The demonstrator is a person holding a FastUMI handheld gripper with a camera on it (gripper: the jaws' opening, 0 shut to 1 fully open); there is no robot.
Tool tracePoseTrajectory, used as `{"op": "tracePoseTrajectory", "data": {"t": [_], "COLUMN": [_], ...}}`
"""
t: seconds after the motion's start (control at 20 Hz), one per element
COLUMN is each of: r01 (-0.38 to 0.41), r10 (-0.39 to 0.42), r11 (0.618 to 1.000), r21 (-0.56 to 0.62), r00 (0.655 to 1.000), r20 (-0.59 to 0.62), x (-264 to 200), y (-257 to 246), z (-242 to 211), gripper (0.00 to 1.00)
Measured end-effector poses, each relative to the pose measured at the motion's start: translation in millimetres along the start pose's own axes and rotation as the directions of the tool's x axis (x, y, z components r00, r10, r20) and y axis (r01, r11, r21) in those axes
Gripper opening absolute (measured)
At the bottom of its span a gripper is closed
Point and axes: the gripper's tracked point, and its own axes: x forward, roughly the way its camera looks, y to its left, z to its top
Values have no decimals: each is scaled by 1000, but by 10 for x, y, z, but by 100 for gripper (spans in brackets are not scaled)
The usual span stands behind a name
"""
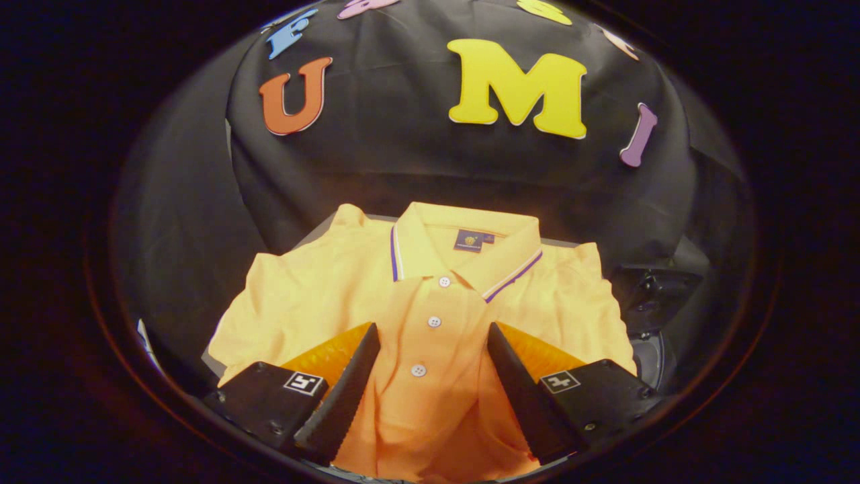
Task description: Put the clothes into the washing machine and then close the washing machine lid.
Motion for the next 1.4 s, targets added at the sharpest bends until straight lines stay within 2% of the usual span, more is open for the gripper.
{"op": "tracePoseTrajectory", "data": {"t": [0.1, 0.15, 0.25, 0.35, 0.4, 0.5, 0.75, 0.9, 1.4], "r01": [-24, -62, -88, -88, -93, -106, -172, -184, -251], "r10": [24, 60, 85, 86, 90, 102, 172, 184, 233], "r11": [1000, 998, 995, 995, 994, 993, 985, 983, 965], "r21": [-17, -22, -40, -41, -49, -54, 11, 11, 72], "r00": [999, 997, 994, 995, 995, 993, 983, 983, 952], "r20": [-30, -55, -70, -52, -53, -66, -65, -9, 198], "x": [0, 5, 38, 43, 52, 48, -14, -181, -881], "y": [16, 48, -6, -63, -60, -53, -75, -129, -379], "z": [-6, 6, 58, 82, 91, 83, 170, 355, 1381], "gripper": [100, 100, 82, 36, 17, 8, 6, 6, 6]}}
